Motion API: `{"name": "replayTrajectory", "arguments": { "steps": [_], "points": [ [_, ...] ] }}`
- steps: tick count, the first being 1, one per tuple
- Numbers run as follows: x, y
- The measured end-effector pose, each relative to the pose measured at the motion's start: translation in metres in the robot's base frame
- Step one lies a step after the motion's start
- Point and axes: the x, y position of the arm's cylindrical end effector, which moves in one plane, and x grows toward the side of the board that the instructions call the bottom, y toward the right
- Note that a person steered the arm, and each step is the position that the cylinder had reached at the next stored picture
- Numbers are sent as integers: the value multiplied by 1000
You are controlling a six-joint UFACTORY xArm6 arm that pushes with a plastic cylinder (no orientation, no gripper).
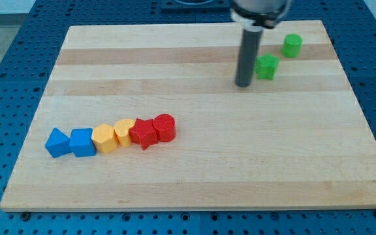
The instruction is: Push green star into the green circle
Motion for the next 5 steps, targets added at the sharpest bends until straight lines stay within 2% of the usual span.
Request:
{"name": "replayTrajectory", "arguments": {
  "steps": [1, 3, 4, 5],
  "points": [
    [-18, -3],
    [-42, 95],
    [-42, 92],
    [-27, 54]
  ]
}}
